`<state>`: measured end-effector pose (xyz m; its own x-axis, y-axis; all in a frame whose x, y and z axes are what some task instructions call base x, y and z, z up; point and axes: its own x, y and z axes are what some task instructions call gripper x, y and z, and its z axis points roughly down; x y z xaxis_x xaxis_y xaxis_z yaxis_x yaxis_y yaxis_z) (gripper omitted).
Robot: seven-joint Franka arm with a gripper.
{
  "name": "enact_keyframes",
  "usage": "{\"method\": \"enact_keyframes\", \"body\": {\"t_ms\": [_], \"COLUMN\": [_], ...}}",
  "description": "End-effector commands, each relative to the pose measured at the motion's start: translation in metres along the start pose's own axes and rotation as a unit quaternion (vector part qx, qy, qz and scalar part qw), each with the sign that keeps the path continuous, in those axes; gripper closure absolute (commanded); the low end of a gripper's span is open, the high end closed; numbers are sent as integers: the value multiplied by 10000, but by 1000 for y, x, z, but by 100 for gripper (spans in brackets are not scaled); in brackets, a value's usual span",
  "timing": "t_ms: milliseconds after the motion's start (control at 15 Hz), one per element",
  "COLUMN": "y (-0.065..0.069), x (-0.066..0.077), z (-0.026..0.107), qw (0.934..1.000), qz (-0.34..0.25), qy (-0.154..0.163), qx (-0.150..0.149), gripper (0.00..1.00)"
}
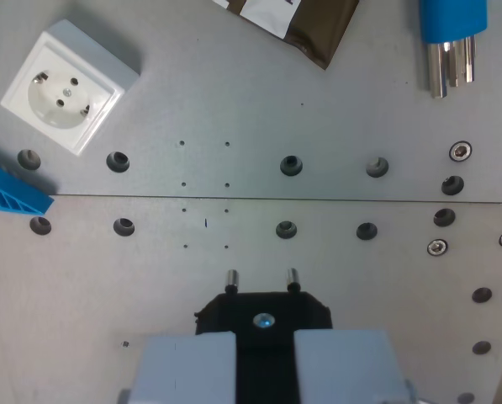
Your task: Move above the white socket
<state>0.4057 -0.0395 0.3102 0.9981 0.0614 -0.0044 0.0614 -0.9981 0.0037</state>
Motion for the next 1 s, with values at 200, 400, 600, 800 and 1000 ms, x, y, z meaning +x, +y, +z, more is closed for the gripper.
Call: {"method": "enact_keyframes", "body": {"t_ms": [200,400,600,800,1000], "y": [0,0,-1,-3,-6], "x": [0,0,0,0,0], "z": [0,0,2,5,9], "qw": [10000,10000,9999,9996,9989], "qz": [-7,-44,-138,-294,-451], "qy": [2,2,9,41,125], "qx": [0,-3,-1,0,1], "gripper": [100,100,100,100,100]}}
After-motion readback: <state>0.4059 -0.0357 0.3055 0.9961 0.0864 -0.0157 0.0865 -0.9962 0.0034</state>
